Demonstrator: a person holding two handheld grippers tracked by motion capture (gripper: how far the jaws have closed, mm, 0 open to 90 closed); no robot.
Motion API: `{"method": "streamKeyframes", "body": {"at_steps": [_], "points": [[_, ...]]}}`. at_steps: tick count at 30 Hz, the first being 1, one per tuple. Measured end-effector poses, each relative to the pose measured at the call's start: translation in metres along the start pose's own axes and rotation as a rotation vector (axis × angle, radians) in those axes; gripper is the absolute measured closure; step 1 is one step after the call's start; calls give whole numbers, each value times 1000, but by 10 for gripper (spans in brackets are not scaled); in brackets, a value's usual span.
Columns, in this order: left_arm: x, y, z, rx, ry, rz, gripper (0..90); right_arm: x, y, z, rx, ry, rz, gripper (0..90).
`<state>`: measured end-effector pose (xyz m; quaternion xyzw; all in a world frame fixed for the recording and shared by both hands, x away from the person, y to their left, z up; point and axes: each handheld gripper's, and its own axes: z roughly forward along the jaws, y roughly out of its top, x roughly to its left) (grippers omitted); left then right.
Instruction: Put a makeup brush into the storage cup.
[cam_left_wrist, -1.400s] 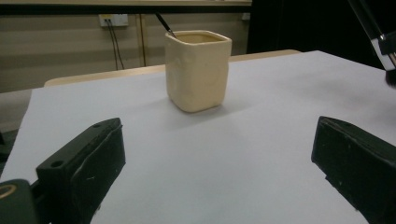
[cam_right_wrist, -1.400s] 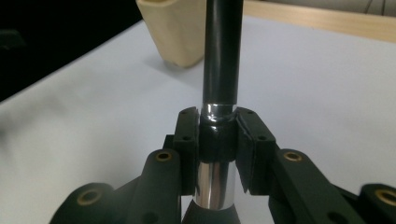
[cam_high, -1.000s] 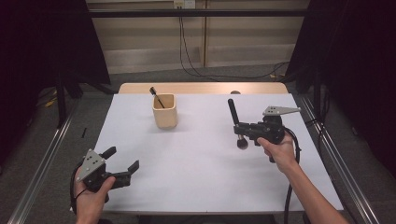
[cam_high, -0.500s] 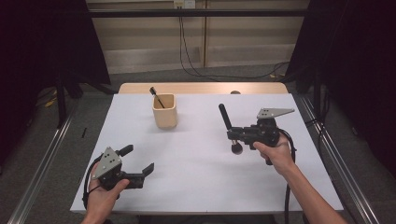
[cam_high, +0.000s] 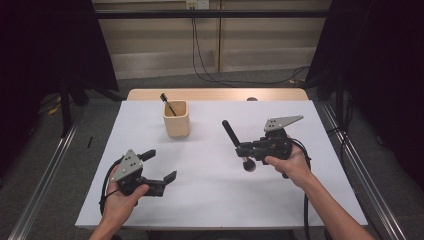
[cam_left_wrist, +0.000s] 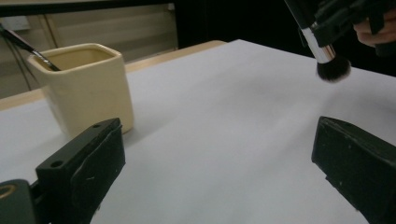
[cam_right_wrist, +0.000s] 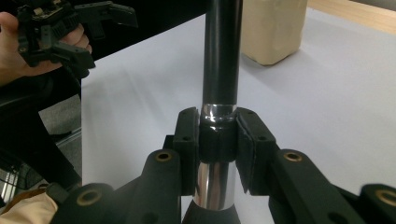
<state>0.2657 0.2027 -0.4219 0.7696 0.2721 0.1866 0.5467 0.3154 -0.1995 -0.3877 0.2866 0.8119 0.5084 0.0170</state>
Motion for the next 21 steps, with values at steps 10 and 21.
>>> {"method": "streamKeyframes", "body": {"at_steps": [10, 21], "points": [[-4, 2, 14, 19, -44, -23, 28, 10, 7, 13, 81, 43, -41, 718], [-9, 20, 29, 40, -72, 16, 42, 17, 11, 34, 195, 75, -88, 719]]}}
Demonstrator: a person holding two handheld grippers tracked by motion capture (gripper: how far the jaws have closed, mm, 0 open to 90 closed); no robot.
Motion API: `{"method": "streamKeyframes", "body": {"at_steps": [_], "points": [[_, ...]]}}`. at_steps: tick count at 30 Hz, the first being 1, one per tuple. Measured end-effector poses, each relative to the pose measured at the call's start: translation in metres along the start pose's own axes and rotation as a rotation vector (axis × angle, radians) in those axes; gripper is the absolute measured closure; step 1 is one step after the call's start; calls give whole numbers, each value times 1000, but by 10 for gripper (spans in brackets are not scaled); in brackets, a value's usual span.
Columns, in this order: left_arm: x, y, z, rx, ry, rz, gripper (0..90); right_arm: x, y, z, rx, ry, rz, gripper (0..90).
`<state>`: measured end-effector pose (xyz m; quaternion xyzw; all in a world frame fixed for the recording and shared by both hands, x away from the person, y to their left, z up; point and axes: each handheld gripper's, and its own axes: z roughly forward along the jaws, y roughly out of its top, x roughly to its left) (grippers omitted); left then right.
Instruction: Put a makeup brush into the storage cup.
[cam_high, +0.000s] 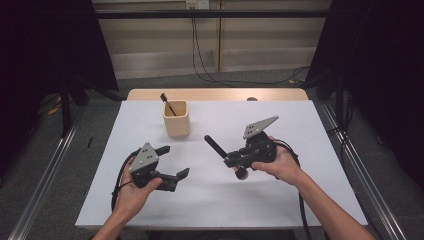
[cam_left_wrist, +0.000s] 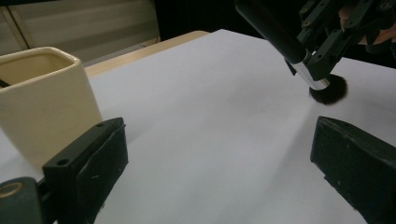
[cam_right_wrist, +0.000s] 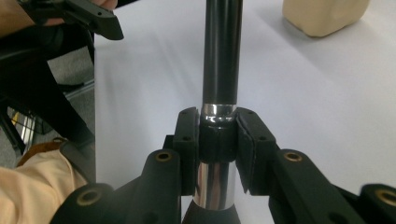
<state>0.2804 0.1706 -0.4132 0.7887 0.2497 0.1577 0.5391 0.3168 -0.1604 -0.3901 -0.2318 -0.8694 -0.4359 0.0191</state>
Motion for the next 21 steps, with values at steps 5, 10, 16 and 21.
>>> {"method": "streamKeyframes", "body": {"at_steps": [5, 10, 16, 21], "points": [[-1, 6, 5, 8, -22, 12, 36, 1, 2, 5, 68, 9, -20, 719], [-3, 14, 8, 20, -50, 13, 35, 0, 8, 6, 121, 16, -45, 719], [-3, 18, 12, 36, -80, 20, 34, 1, 12, 11, 194, 31, -76, 719], [-3, 22, 14, 61, -90, 29, 35, 4, 15, 18, 257, 46, -111, 719]]}}
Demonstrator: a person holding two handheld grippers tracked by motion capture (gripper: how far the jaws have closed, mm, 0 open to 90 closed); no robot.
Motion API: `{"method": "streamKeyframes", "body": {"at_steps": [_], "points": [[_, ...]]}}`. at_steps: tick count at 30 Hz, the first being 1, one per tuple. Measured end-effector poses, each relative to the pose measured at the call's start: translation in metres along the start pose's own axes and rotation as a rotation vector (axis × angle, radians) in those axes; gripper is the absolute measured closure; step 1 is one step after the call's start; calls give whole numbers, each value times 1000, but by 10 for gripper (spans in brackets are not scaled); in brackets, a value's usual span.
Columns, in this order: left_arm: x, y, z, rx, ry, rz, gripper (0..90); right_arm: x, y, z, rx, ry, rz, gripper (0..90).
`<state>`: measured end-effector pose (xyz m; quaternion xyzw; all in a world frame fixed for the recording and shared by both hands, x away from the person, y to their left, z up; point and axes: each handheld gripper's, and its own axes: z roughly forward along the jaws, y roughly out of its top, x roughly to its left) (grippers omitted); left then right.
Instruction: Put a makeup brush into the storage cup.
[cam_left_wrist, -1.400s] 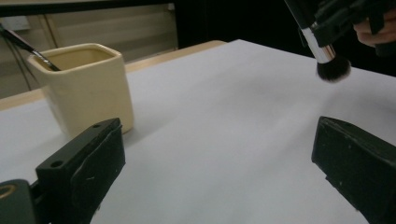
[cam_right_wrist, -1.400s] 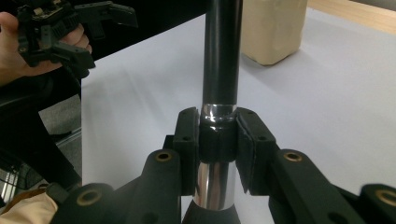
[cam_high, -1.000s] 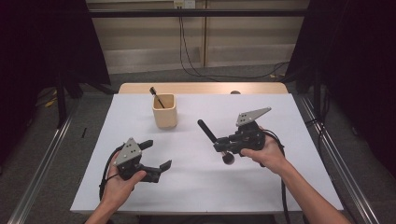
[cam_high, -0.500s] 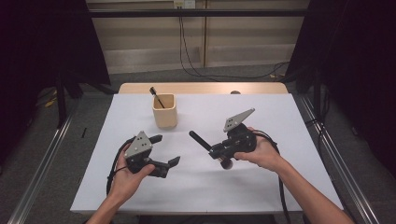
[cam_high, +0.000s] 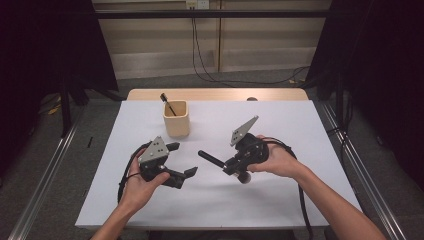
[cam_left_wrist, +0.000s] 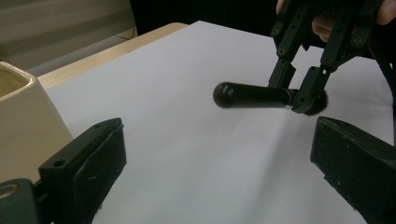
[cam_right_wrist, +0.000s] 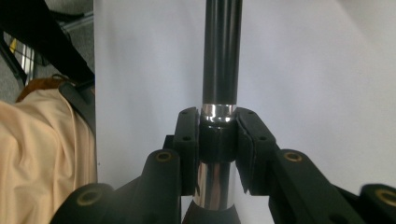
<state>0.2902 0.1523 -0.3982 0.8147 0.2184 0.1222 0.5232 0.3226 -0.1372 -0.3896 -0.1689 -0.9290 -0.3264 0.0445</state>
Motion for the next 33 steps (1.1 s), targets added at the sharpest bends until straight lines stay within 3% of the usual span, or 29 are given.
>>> {"method": "streamKeyframes", "body": {"at_steps": [5, 8, 11, 13, 18, 33], "points": [[1, 4, 1, 7, -13, -1, 35, 0, 3, 4, 47, 5, -12, 719], [2, 6, 4, 22, -56, -8, 33, -1, 4, 6, 79, 15, -21, 719], [1, 7, 7, 50, -62, 17, 33, 0, 5, 8, 110, 13, -24, 719], [1, 7, 10, 54, -77, 11, 34, 0, 6, 9, 128, 15, -30, 719], [3, 8, 15, 88, -106, 24, 41, 2, 8, 10, 162, 4, -80, 719], [2, 9, 22, 147, -141, 23, 36, 3, 11, 12, 254, 10, -108, 719]]}}
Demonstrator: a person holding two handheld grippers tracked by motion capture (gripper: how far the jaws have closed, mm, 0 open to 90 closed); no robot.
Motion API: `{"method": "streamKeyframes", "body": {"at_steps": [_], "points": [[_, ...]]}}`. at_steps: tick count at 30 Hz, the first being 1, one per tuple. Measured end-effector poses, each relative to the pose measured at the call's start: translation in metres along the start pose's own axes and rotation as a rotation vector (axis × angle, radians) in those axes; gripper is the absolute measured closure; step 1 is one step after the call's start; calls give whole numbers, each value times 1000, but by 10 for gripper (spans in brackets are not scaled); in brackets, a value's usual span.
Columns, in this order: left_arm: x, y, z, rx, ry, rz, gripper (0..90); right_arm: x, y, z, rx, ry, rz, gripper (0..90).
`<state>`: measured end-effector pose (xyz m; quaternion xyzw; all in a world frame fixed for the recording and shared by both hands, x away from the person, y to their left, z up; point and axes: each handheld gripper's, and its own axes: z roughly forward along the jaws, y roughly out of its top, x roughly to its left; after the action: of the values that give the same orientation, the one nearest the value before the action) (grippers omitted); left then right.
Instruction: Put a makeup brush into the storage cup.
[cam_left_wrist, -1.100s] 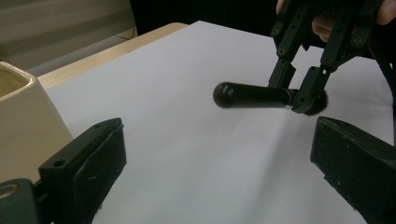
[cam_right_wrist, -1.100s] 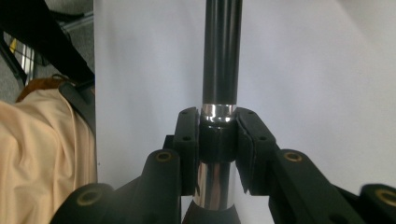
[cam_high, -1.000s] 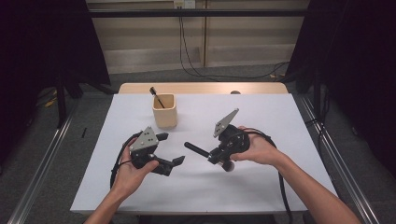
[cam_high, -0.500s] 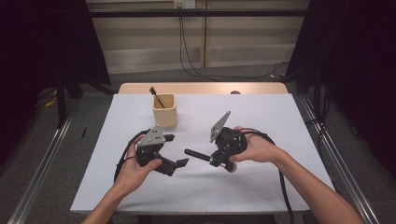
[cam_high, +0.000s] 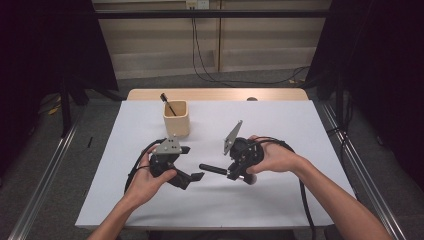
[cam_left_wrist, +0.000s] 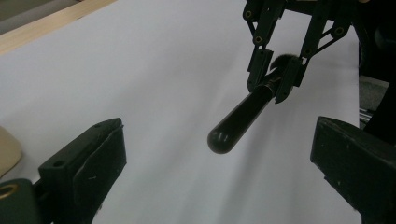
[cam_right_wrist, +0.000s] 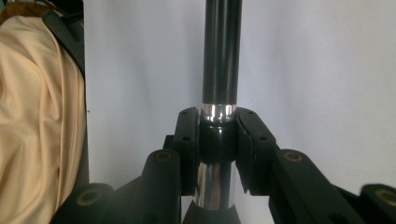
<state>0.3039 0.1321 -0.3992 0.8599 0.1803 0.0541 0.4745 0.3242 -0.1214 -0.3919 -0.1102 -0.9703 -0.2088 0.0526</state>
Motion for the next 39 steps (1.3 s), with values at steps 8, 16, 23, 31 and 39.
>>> {"method": "streamKeyframes", "body": {"at_steps": [8, 16, 23, 31, 39], "points": [[-1, 11, -2, 25, -34, 15, 35, 0, 6, -2, 43, 15, -33, 719], [2, 15, 6, 85, -57, 35, 42, -6, 7, 1, 82, 12, -29, 719], [3, 20, 14, 147, -127, 66, 49, -6, 8, 0, 108, 21, -41, 719], [6, 23, 21, 244, -190, 101, 47, -5, 11, 6, 146, 33, -56, 718], [11, 21, 28, 316, -154, 112, 85, -7, 13, 10, 163, 37, -67, 719]]}}
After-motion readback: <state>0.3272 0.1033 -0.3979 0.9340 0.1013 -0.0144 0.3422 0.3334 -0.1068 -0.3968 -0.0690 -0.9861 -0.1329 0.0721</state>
